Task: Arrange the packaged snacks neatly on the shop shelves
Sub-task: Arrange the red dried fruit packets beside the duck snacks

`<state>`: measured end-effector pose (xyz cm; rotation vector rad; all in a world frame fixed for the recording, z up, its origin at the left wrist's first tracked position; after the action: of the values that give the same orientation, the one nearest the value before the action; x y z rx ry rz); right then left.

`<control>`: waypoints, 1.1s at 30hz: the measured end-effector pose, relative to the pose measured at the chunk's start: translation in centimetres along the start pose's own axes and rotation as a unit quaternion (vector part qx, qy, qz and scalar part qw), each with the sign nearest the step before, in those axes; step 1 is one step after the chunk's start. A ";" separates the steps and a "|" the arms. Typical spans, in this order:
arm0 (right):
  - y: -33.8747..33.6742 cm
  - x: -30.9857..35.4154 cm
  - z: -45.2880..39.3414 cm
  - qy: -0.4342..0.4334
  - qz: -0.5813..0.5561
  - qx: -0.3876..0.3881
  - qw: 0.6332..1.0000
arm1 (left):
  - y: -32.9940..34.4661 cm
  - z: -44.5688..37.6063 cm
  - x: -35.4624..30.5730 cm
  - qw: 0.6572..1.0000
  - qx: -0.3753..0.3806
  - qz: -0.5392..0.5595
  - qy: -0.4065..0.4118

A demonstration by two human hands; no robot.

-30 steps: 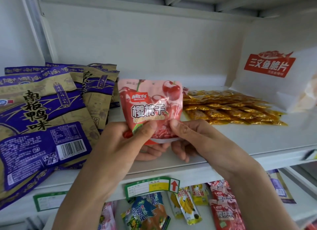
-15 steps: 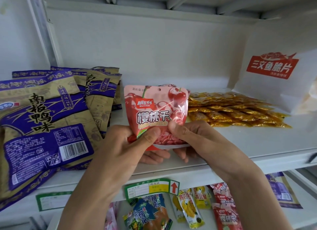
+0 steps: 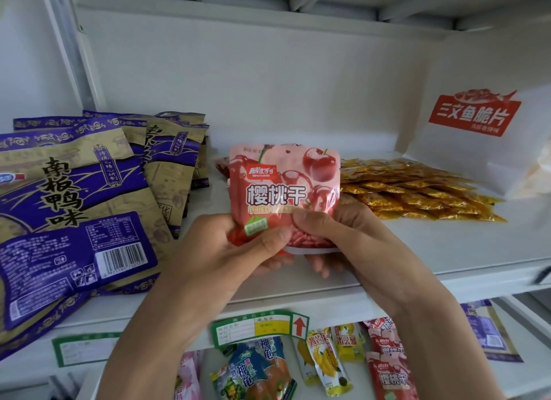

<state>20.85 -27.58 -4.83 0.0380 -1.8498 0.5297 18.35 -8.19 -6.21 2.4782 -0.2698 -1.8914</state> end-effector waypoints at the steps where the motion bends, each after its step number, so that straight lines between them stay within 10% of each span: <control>1: 0.0 0.0 0.0 0.000 0.008 -0.002 1.000 | 0.0 0.0 0.0 1.000 -0.005 0.004 -0.001; 25: -0.6 -1.0 -0.3 0.008 -0.036 -0.044 0.998 | 0.5 -0.2 0.2 0.998 -0.048 -0.033 0.031; 33: 0.0 -1.1 -0.7 0.009 0.004 -0.095 0.995 | 0.7 1.0 -0.2 0.914 -0.205 -0.232 0.264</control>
<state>21.85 -27.61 -5.65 -0.1012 -1.8766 0.3552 17.23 -8.75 -6.23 2.7446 0.7013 -1.1023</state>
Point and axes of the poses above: each hand's wrist, its own z-axis away from the middle knuckle, its own y-axis out of the palm, x = y × z, the point moved 1 cm from there along -z, towards the middle knuckle, and after that the axes turned 12 degrees about z, right-handed, at the moved point
